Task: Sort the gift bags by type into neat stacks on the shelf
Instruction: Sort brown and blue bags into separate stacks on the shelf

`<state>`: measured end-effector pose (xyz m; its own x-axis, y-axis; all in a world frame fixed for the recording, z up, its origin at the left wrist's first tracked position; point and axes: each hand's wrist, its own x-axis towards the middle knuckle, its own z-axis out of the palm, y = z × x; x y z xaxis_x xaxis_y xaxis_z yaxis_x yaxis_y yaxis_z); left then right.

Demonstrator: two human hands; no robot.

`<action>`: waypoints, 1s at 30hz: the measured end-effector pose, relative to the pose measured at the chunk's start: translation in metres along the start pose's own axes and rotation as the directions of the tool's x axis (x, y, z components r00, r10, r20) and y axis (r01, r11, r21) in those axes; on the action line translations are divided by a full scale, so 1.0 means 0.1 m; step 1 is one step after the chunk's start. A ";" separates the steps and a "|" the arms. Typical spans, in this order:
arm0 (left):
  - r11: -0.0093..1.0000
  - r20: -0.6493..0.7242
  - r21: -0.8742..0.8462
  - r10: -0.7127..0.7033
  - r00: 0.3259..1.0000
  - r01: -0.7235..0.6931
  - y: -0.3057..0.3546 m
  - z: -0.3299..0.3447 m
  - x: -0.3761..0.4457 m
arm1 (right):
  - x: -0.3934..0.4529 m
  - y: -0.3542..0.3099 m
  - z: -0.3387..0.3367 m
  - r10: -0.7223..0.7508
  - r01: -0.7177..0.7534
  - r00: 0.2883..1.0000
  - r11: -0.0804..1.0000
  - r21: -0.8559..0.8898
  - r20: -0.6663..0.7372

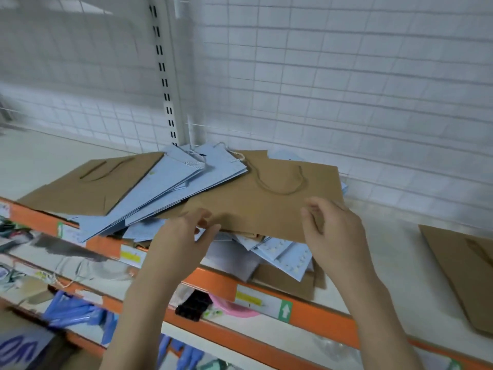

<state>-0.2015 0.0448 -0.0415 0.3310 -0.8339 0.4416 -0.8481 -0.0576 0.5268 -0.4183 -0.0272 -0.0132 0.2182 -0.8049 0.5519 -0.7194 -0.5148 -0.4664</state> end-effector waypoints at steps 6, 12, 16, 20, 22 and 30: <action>1.000 -0.038 0.007 -0.009 0.999 0.009 -0.42 -0.24 0.23 | 0.15 -0.38 0.50 -0.056 0.054 0.998 0.995 0.079 0.033; 0.985 -0.064 0.072 -0.150 0.987 0.155 -1.27 -0.56 0.40 | 0.22 -0.91 1.16 -0.117 0.107 0.988 0.989 0.102 0.102; 0.978 -0.038 0.111 -0.174 0.984 0.178 -1.88 -0.85 0.66 | 0.30 -1.35 1.64 -0.059 0.056 0.996 0.998 0.041 0.062; 0.978 -0.018 0.066 -0.198 0.980 0.199 -2.53 -1.12 0.91 | 0.41 -1.82 2.06 -0.035 0.034 0.999 0.998 -0.059 -0.013; 0.970 -0.004 0.076 -0.231 0.973 0.231 -2.84 -1.18 1.03 | 0.46 -1.99 2.20 0.005 -0.006 1.000 0.999 -0.054 -0.023; 0.809 0.241 0.363 -0.560 0.793 0.462 -3.79 -1.18 1.58 | 0.52 -2.29 2.52 0.105 -0.102 0.994 0.991 -0.090 0.026</action>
<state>0.2210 -0.0006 -0.0858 0.6378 -0.7608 -0.1200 -0.6837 -0.6310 0.3666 -0.0764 -0.0255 -0.0521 0.1586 -0.8618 0.4817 -0.7943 -0.4012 -0.4563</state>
